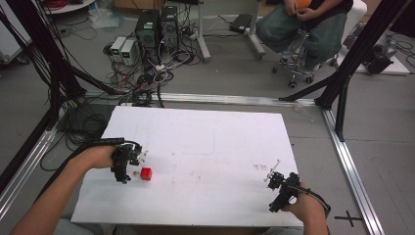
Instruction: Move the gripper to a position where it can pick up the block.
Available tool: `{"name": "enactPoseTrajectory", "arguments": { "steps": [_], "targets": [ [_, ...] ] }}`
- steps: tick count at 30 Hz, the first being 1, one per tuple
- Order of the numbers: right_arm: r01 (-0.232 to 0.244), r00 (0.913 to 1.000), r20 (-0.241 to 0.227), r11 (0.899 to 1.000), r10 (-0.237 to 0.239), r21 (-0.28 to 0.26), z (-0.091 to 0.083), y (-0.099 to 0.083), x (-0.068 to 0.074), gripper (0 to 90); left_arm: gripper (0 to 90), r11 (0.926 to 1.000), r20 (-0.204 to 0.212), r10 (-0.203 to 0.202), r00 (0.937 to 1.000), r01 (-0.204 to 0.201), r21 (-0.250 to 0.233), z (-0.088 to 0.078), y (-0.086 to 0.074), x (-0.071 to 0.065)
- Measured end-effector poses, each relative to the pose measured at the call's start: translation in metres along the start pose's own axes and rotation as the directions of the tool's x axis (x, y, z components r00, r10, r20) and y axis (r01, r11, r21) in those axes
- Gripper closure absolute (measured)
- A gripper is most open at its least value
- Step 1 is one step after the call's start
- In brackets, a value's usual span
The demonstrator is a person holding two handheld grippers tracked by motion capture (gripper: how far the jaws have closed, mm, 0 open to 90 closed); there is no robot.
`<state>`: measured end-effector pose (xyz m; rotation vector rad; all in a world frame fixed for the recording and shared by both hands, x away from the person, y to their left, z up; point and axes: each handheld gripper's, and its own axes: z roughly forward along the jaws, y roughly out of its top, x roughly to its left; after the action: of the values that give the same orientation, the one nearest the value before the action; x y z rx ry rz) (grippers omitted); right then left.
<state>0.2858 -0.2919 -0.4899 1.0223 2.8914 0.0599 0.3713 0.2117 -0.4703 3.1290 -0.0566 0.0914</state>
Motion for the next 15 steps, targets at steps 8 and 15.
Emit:
{"name": "enactPoseTrajectory", "arguments": {
  "steps": [8,15],
  "targets": [
    [0.004,1.0000,-0.005,1.000,-0.004,0.000,0.001,0.001,0.000,4.4,22.1,0.9995,0.007,0.026,0.9996,-0.027,0.019,0.010,0.015,0.005],
    [0.003,1.0000,-0.004,1.000,-0.003,0.001,0.001,0.002,0.001,4.4,22.0,0.9988,0.018,0.044,0.9989,-0.044,0.020,0.018,0.026,0.006]
  ]
}}
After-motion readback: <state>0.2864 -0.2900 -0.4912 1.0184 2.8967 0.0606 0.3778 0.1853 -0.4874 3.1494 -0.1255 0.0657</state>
